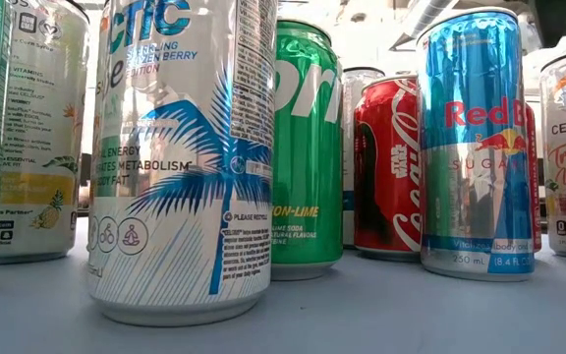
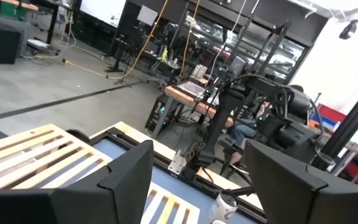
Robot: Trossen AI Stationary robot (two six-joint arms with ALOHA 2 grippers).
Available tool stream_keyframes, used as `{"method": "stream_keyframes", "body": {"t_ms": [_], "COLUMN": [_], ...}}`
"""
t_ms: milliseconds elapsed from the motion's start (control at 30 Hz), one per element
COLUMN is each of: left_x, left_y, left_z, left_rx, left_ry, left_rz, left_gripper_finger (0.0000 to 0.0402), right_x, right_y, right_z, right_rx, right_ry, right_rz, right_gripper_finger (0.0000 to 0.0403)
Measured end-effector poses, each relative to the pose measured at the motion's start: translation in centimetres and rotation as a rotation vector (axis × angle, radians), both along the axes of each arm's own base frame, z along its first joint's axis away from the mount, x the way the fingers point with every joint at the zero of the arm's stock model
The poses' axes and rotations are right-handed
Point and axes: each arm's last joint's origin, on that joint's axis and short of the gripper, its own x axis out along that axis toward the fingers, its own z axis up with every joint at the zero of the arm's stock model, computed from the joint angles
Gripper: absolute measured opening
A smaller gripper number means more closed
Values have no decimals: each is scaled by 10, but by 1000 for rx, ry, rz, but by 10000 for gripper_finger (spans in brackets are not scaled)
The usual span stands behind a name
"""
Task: Place canned beverage on shelf
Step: Put the top right white yellow soda can on the shelf
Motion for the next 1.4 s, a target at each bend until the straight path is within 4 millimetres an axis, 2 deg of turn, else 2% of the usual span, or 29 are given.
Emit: {"method": "stream_keyframes", "body": {"t_ms": [200, 467, 933, 1067, 1400], "left_x": [8, 11, 11, 11, 11], "left_y": [0, 0, 0, 0, 0], "left_z": [-3, -4, -3, -3, -3], "left_rx": [-1, -2, -2, 0, -2], "left_ry": [25, 31, 21, 21, 22], "left_rz": [-1, -2, -2, -2, -2], "left_gripper_finger": [241, 241, 241, 241, 241], "right_x": [0, 2, 4, 5, 10], "right_y": [6, 8, 10, 9, 5], "right_z": [-1, -33, -64, -66, -69], "right_rx": [-66, -62, -29, -27, -7], "right_ry": [-74, -47, -33, -36, -57], "right_rz": [23, 15, -25, -44, -63], "right_gripper_finger": [380, 380, 376, 349, 224]}}
